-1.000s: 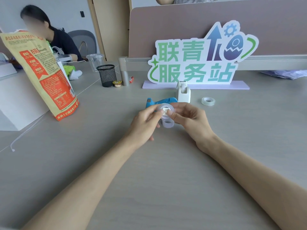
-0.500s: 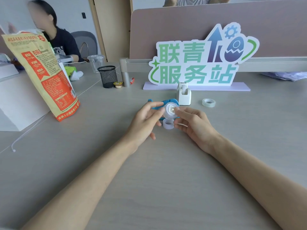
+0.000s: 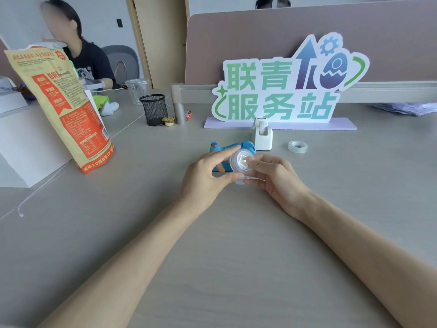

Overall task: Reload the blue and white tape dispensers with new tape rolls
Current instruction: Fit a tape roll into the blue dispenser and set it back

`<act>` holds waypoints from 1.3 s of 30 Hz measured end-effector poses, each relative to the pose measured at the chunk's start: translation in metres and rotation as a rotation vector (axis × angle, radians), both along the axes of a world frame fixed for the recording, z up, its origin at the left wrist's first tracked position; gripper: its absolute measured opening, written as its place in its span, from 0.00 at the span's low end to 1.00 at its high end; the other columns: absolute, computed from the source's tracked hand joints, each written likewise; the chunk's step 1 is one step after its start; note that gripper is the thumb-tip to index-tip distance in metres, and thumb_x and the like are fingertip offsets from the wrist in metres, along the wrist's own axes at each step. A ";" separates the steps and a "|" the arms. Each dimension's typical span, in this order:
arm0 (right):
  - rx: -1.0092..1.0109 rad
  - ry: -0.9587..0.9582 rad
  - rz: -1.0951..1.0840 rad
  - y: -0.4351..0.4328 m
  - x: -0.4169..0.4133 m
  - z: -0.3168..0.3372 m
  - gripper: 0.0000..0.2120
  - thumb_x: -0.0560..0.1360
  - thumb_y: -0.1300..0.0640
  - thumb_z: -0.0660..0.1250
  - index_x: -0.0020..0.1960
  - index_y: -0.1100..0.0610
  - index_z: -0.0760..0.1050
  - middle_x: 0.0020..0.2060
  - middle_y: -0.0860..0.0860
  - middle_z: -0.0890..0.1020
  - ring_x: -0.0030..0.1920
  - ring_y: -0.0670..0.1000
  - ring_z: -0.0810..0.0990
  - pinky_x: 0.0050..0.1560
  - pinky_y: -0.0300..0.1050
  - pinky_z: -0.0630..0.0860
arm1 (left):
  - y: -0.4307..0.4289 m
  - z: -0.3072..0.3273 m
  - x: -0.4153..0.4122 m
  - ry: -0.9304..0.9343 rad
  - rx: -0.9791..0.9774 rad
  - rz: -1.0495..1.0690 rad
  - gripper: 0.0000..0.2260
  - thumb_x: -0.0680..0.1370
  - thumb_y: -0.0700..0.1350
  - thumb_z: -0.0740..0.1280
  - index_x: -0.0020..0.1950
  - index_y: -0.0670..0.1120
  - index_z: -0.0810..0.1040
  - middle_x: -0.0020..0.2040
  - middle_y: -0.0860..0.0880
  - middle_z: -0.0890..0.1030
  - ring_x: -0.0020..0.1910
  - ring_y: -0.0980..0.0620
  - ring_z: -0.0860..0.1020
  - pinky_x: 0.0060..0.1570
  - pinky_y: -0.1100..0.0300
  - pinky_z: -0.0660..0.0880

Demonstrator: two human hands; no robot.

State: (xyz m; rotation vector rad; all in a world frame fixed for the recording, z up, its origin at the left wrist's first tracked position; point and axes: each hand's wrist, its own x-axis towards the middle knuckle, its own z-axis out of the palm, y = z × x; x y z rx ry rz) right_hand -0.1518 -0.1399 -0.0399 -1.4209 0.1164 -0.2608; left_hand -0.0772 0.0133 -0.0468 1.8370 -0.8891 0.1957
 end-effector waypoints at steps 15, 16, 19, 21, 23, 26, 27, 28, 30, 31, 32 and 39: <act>-0.002 -0.052 -0.011 -0.002 0.000 -0.006 0.11 0.76 0.58 0.68 0.55 0.62 0.81 0.53 0.62 0.83 0.52 0.56 0.82 0.55 0.45 0.81 | 0.012 0.001 0.009 -0.339 0.096 0.065 0.17 0.67 0.60 0.73 0.52 0.55 0.82 0.45 0.62 0.80 0.40 0.56 0.74 0.44 0.54 0.75; 0.004 -0.053 -0.003 -0.002 0.000 -0.006 0.11 0.74 0.56 0.68 0.53 0.62 0.81 0.53 0.62 0.83 0.52 0.57 0.82 0.56 0.48 0.81 | 0.012 0.001 0.008 -0.357 0.113 0.071 0.18 0.66 0.61 0.73 0.52 0.55 0.81 0.46 0.62 0.80 0.40 0.57 0.73 0.43 0.56 0.75; 0.000 -0.048 0.019 -0.002 0.000 -0.006 0.14 0.71 0.54 0.70 0.52 0.61 0.81 0.53 0.62 0.83 0.53 0.58 0.82 0.59 0.53 0.79 | 0.012 0.000 0.007 -0.383 0.147 0.105 0.18 0.66 0.61 0.74 0.53 0.55 0.81 0.46 0.60 0.81 0.40 0.58 0.74 0.42 0.58 0.74; 0.006 -0.040 0.011 -0.002 0.000 -0.005 0.15 0.71 0.54 0.70 0.53 0.62 0.80 0.51 0.61 0.84 0.51 0.57 0.82 0.54 0.46 0.81 | 0.012 0.001 0.009 -0.387 0.165 0.125 0.17 0.67 0.58 0.75 0.54 0.55 0.82 0.46 0.59 0.81 0.41 0.59 0.74 0.42 0.58 0.74; 0.027 -0.039 0.003 -0.002 0.000 -0.005 0.13 0.72 0.55 0.70 0.53 0.61 0.80 0.49 0.58 0.84 0.49 0.55 0.83 0.48 0.40 0.81 | 0.012 0.000 0.011 -0.392 0.188 0.124 0.17 0.69 0.56 0.74 0.57 0.55 0.82 0.48 0.58 0.82 0.43 0.60 0.75 0.44 0.57 0.75; 0.063 -0.044 0.005 -0.002 -0.002 -0.004 0.12 0.71 0.55 0.70 0.52 0.60 0.81 0.47 0.56 0.85 0.46 0.52 0.84 0.46 0.39 0.81 | 0.012 0.000 0.012 -0.405 0.206 0.121 0.17 0.71 0.56 0.73 0.59 0.55 0.82 0.50 0.58 0.83 0.46 0.57 0.77 0.45 0.59 0.74; 0.074 -0.042 0.004 -0.002 -0.002 -0.003 0.12 0.72 0.56 0.70 0.53 0.61 0.81 0.48 0.56 0.85 0.47 0.53 0.84 0.47 0.40 0.82 | 0.011 -0.001 0.011 -0.402 0.193 0.125 0.17 0.71 0.57 0.72 0.58 0.54 0.82 0.49 0.58 0.82 0.45 0.57 0.77 0.44 0.60 0.73; 0.085 -0.040 0.003 -0.003 -0.002 -0.003 0.13 0.73 0.56 0.69 0.55 0.62 0.80 0.50 0.58 0.85 0.48 0.54 0.84 0.49 0.41 0.82 | 0.011 -0.001 0.011 -0.395 0.171 0.131 0.17 0.71 0.58 0.71 0.57 0.54 0.82 0.48 0.58 0.82 0.43 0.57 0.76 0.43 0.60 0.73; 0.102 -0.031 0.006 -0.003 -0.002 -0.001 0.15 0.76 0.57 0.68 0.59 0.64 0.79 0.54 0.60 0.84 0.53 0.58 0.84 0.52 0.43 0.82 | 0.010 -0.001 0.010 -0.386 0.130 0.147 0.15 0.72 0.59 0.69 0.54 0.53 0.83 0.47 0.57 0.83 0.40 0.57 0.76 0.42 0.59 0.74; 0.105 -0.027 0.011 -0.003 -0.002 -0.001 0.15 0.76 0.57 0.67 0.59 0.64 0.78 0.55 0.60 0.84 0.54 0.58 0.84 0.52 0.43 0.82 | 0.009 -0.001 0.010 -0.386 0.115 0.156 0.13 0.72 0.57 0.69 0.53 0.53 0.83 0.46 0.57 0.83 0.39 0.57 0.76 0.42 0.57 0.75; 0.103 -0.023 0.018 -0.002 -0.002 -0.001 0.14 0.77 0.57 0.67 0.59 0.63 0.79 0.55 0.60 0.84 0.55 0.58 0.84 0.52 0.43 0.82 | 0.009 -0.002 0.010 -0.387 0.101 0.168 0.11 0.72 0.56 0.70 0.51 0.53 0.83 0.44 0.57 0.83 0.38 0.57 0.76 0.41 0.57 0.75; 0.087 -0.022 0.025 -0.002 -0.003 -0.001 0.14 0.77 0.56 0.67 0.59 0.63 0.79 0.54 0.58 0.85 0.54 0.55 0.85 0.46 0.39 0.81 | 0.006 -0.003 0.007 -0.422 0.041 0.261 0.06 0.72 0.51 0.71 0.46 0.52 0.86 0.38 0.54 0.85 0.35 0.53 0.76 0.34 0.56 0.74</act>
